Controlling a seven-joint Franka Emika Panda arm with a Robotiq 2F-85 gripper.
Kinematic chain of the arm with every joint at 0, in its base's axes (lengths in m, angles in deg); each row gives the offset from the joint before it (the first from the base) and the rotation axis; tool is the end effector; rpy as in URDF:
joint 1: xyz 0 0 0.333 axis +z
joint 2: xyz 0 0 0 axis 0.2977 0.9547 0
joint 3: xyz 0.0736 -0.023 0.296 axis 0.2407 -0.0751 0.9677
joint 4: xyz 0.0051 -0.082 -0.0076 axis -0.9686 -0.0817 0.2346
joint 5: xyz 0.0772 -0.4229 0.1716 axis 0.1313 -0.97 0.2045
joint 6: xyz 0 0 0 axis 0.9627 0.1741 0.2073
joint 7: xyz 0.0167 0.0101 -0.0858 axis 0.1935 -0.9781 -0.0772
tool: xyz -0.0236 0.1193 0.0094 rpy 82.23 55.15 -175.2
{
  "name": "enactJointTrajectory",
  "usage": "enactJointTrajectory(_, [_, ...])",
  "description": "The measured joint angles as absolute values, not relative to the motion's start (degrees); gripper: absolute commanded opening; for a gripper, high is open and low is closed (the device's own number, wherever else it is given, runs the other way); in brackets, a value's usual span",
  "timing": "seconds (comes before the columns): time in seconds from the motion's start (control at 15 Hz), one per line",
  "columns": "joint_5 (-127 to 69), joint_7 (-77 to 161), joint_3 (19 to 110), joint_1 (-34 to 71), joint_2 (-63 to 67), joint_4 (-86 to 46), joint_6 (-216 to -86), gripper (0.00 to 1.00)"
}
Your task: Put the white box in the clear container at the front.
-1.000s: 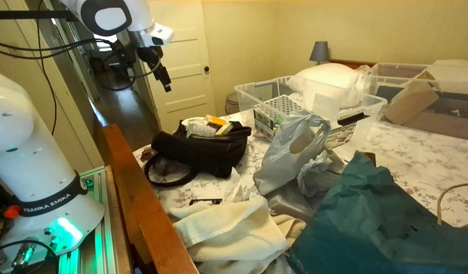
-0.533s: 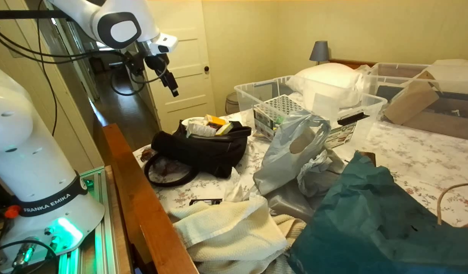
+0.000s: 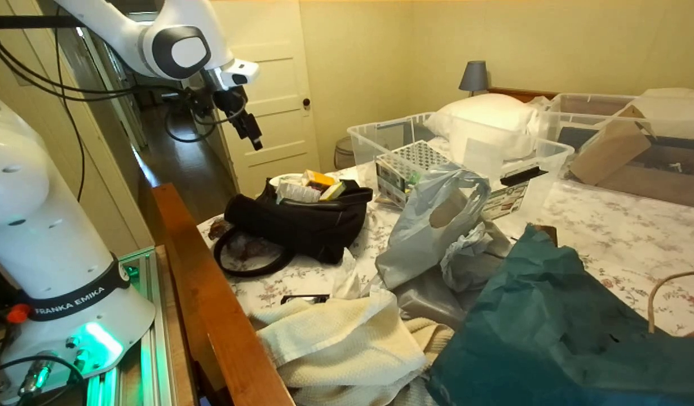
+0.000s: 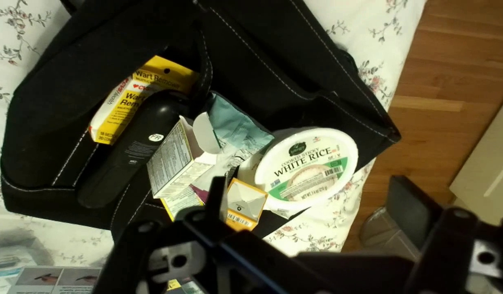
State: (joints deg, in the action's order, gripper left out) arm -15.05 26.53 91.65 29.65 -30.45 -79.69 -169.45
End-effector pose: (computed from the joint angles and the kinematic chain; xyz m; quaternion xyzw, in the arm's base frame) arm 0.4074 0.2692 0.2763 -0.9890 -0.0545 -0.1211 0.0649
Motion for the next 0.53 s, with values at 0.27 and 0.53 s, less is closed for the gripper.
enactJointTrajectory(0.27, [-32.69,13.23,97.49,25.70,-25.13,-76.80,-169.15,1.00])
enactJointTrajectory(0.53, [-43.18,5.58,100.09,22.80,-19.39,-72.46,-168.11,1.00])
